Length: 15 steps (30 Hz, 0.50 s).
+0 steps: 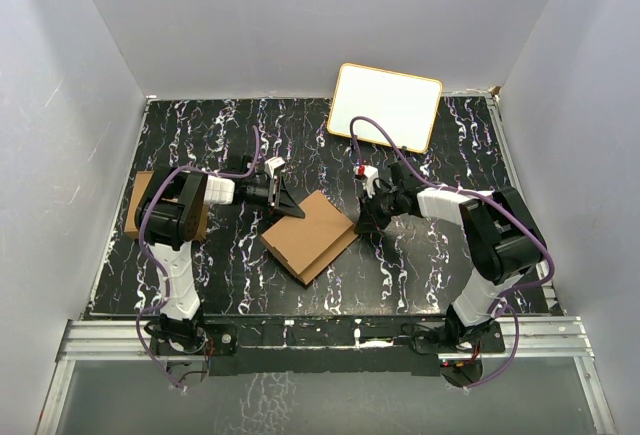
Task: Fold the paper box
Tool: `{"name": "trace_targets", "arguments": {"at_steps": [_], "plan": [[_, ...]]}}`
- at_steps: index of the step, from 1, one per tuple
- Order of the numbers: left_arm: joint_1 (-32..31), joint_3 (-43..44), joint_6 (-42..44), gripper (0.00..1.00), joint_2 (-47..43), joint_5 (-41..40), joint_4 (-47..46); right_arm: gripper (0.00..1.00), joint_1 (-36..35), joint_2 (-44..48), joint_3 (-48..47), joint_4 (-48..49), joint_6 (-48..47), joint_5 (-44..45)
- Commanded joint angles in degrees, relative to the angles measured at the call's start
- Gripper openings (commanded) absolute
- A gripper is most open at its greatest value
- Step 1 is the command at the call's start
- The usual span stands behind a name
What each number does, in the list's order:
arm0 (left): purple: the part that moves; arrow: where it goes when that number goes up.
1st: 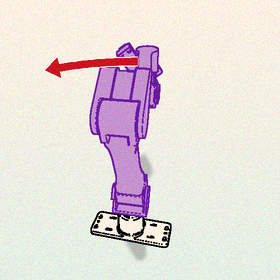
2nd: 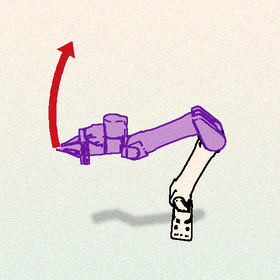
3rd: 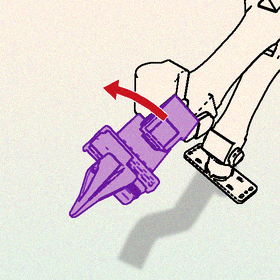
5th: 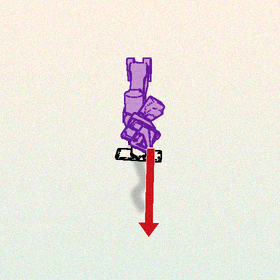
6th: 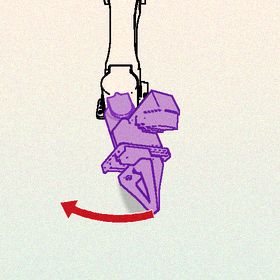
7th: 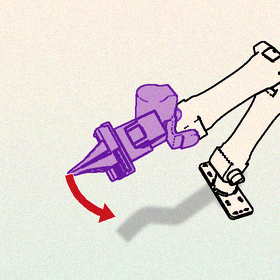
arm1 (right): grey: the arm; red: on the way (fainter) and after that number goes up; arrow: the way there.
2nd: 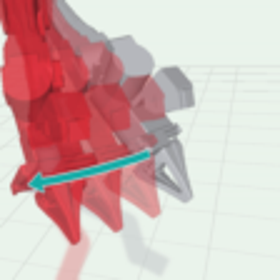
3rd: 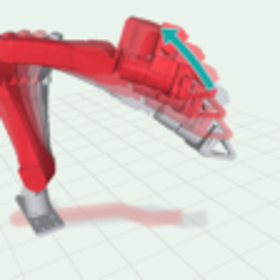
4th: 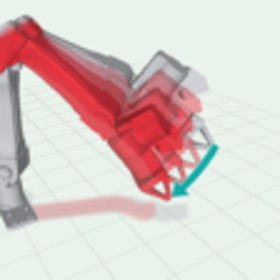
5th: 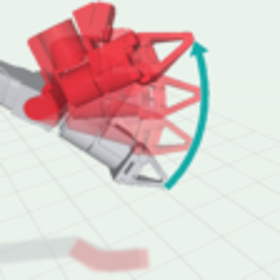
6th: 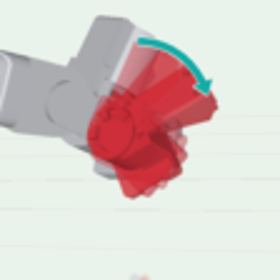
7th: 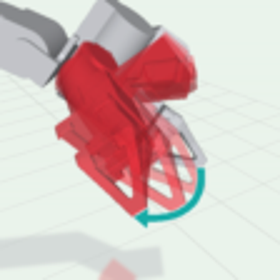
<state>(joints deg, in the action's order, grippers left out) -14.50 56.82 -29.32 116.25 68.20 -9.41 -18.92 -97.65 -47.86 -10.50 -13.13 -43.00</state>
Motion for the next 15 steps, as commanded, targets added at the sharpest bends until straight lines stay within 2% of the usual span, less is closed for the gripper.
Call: {"name": "trace_targets", "arguments": {"at_steps": [1,15], "plan": [[-0.52,-1.17,-0.12,0.0,-2.64,-4.61,-0.48,0.08,-0.95,2.88,-0.62,3.64,-1.01,-1.81],[-0.36,-2.5,-1.55,0.0,-3.05,-4.45,-2.49,0.08,-0.95,3.39,0.56,3.73,-2.03,-1.91]]}}
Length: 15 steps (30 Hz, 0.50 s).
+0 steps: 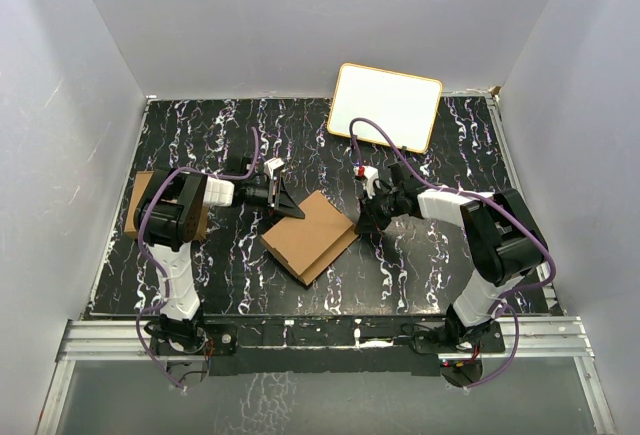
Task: Fold the paper box
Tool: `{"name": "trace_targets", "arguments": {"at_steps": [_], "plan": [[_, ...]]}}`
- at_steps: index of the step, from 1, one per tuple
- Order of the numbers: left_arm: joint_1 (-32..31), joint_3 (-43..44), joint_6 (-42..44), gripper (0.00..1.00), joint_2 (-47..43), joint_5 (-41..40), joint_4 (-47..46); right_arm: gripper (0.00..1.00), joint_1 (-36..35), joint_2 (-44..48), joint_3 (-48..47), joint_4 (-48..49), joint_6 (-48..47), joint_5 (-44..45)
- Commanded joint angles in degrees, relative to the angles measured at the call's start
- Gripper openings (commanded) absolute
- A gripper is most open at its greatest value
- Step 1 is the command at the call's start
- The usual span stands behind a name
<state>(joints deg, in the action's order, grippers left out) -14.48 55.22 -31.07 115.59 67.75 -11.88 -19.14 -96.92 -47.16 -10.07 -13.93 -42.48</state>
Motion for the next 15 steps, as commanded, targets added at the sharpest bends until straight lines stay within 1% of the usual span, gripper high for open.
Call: {"name": "trace_targets", "arguments": {"at_steps": [1,15], "plan": [[-0.36,-0.88,0.08,0.0,-2.43,-4.01,-0.13,0.08,-0.75,2.7,-0.06,3.3,-1.27,-2.41],[0.12,-1.72,-1.38,0.0,-2.38,-3.57,-2.15,0.08,-1.07,2.9,0.4,3.02,-2.28,-2.45]]}}
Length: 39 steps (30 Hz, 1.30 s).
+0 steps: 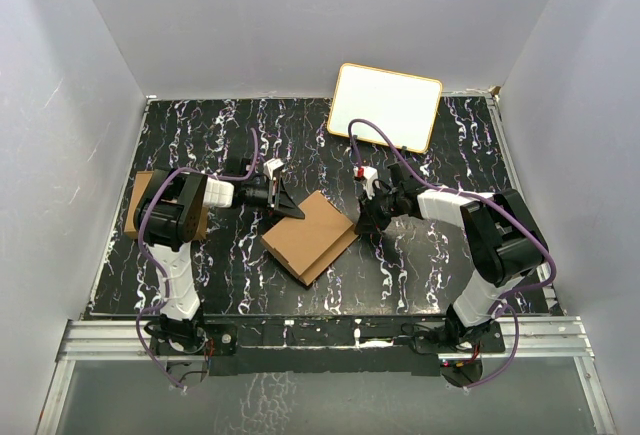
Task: Fold the paper box
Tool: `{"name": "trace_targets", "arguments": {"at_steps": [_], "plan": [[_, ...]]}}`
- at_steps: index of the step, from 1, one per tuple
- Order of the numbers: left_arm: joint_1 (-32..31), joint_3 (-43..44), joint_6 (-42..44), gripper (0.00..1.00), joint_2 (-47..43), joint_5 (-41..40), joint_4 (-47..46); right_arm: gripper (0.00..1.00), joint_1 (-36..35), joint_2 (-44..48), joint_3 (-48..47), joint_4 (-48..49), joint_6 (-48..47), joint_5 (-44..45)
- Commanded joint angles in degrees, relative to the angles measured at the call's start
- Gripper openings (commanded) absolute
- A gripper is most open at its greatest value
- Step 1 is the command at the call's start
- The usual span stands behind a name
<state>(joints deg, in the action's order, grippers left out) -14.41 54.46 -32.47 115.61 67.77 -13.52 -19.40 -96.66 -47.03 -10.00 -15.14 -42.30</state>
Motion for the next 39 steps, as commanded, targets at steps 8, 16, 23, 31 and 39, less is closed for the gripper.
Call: {"name": "trace_targets", "arguments": {"at_steps": [8,16,23,31,39], "plan": [[0.59,-1.93,-1.44,0.0,-2.51,-2.92,-2.69,0.08,-0.84,2.57,0.32,2.62,-1.38,-2.4],[0.88,-3.31,-2.86,0.0,-2.42,-2.19,-5.41,0.08,-0.86,2.46,0.31,2.44,-1.45,-1.94],[1.35,-4.03,-2.95,0.0,-2.21,-1.46,-6.25,0.08,-0.9,2.35,0.53,2.87,-0.93,-1.38],[1.53,-4.62,-3.37,0.0,-1.92,-0.94,-7.28,0.08,-0.88,2.89,1.42,4.37,-0.25,-1.03],[1.66,-4.65,-3.79,0.0,-1.44,-0.52,-7.95,0.08,-0.89,4.03,2.3,6.04,-0.2,-0.66]]}}
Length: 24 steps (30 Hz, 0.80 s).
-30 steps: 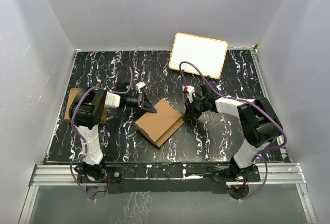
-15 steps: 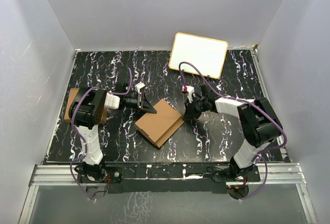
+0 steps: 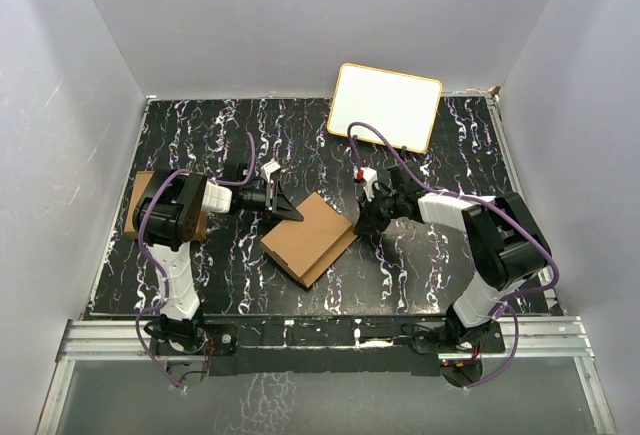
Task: Fold the paper box
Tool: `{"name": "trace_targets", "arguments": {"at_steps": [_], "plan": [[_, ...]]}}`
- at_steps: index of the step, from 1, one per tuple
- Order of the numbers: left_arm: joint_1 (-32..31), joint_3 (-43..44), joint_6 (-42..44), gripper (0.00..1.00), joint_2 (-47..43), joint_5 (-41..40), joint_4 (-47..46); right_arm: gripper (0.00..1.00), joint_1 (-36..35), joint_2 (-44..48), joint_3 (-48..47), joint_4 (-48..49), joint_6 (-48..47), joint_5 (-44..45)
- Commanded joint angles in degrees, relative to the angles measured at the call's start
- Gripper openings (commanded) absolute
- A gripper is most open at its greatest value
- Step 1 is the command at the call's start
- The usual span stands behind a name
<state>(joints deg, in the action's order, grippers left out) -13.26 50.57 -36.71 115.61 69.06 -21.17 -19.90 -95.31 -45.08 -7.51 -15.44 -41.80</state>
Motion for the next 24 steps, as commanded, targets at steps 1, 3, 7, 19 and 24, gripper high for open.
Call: {"name": "trace_targets", "arguments": {"at_steps": [1,3,7,19,24], "plan": [[0.49,-0.75,0.43,0.0,-1.4,-1.82,-0.28,0.08,-0.39,2.57,0.26,3.51,0.1,-1.22],[0.45,-0.68,0.39,0.0,-1.39,-1.77,-0.19,0.08,-0.4,2.56,0.24,3.47,0.15,-1.18],[0.43,-0.64,0.39,0.0,-1.41,-1.86,-0.01,0.08,-0.4,2.84,0.42,3.46,-0.09,-1.34],[0.47,-0.49,-0.57,0.0,-1.26,-1.62,-0.74,0.08,-0.93,3.03,0.35,3.03,-0.7,-0.03],[0.51,0.19,-0.28,0.0,-1.17,-1.47,-0.03,0.08,-1.73,3.38,0.09,2.98,-1.16,0.97]]}}
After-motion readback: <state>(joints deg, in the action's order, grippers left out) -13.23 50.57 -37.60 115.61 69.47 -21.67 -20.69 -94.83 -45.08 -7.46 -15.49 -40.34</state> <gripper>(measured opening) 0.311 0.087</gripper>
